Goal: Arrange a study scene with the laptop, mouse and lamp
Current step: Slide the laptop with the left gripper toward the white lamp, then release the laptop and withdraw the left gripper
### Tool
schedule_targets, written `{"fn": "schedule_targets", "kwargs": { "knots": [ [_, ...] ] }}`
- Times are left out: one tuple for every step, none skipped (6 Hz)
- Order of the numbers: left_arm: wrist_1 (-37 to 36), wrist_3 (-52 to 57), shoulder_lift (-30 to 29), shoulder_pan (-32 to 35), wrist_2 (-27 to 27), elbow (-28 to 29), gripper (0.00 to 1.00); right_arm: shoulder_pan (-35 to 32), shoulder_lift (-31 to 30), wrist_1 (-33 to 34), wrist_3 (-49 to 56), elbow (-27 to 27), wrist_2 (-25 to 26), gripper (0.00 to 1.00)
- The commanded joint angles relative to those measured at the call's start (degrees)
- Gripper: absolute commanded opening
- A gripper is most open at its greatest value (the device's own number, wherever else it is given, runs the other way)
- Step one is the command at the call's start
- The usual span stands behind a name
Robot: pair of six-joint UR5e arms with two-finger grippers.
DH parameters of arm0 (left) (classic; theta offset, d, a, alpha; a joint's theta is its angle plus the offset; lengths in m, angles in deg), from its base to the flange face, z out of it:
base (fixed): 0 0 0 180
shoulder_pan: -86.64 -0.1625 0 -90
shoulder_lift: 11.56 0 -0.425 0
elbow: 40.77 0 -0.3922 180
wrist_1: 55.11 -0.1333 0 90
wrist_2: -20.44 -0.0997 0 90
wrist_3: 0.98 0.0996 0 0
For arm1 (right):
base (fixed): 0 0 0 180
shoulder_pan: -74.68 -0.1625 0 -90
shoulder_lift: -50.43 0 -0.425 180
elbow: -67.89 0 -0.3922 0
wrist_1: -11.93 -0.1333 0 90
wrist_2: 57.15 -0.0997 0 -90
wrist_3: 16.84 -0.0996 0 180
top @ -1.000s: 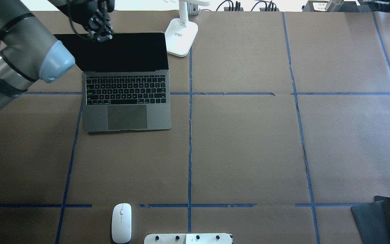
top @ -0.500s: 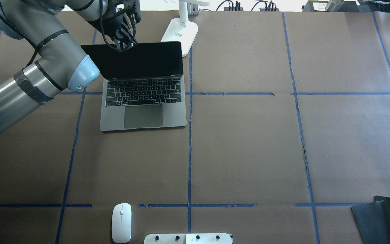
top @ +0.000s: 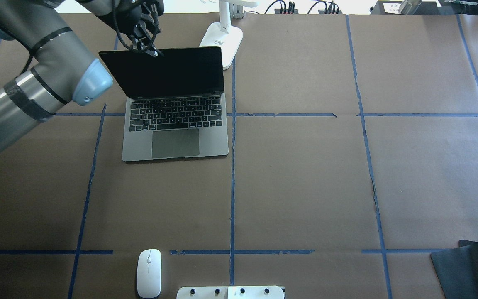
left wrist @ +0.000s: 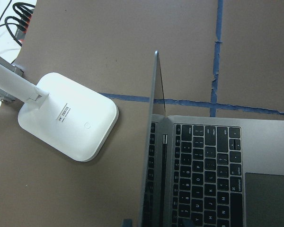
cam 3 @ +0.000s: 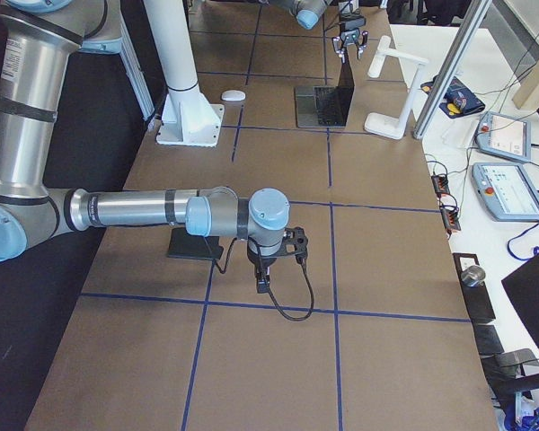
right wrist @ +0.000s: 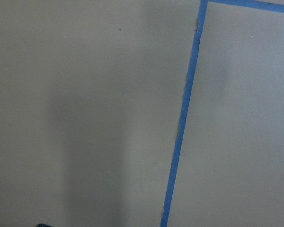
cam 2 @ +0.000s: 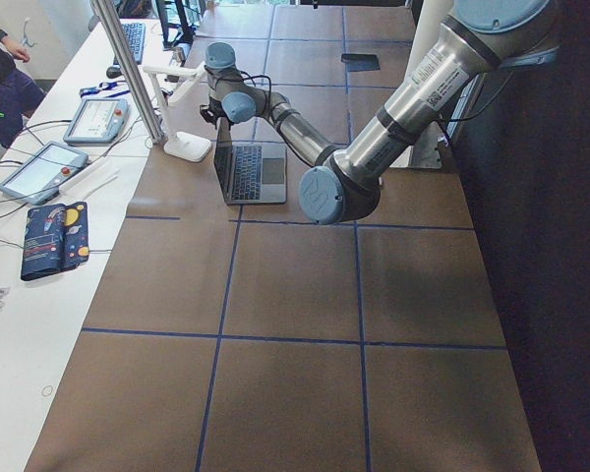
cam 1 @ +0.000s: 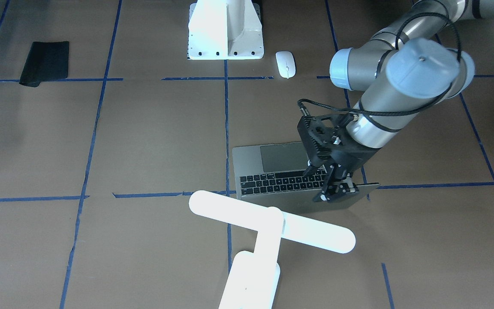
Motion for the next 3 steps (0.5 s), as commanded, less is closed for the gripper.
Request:
{"fn": "schedule_targets", "kwargs": {
  "knots": [
    [-0.4, 0.2, 7.2, 3.4, 3.5, -6.9, 0.98, 0.0, 0.1, 0.0, 0.0, -0.1, 0.0, 1.0],
    [-0.6, 0.1, 11.4, 5.7, 6.7, -9.2, 0.98, 0.0, 0.1, 0.0, -0.1, -0.1, 0.0, 1.0],
    [-7.5, 0.0, 15.5, 6.8, 7.1, -14.4, 0.98, 0.0, 0.1, 0.0, -0.1, -0.1, 0.0, 1.0]
  ]
}}
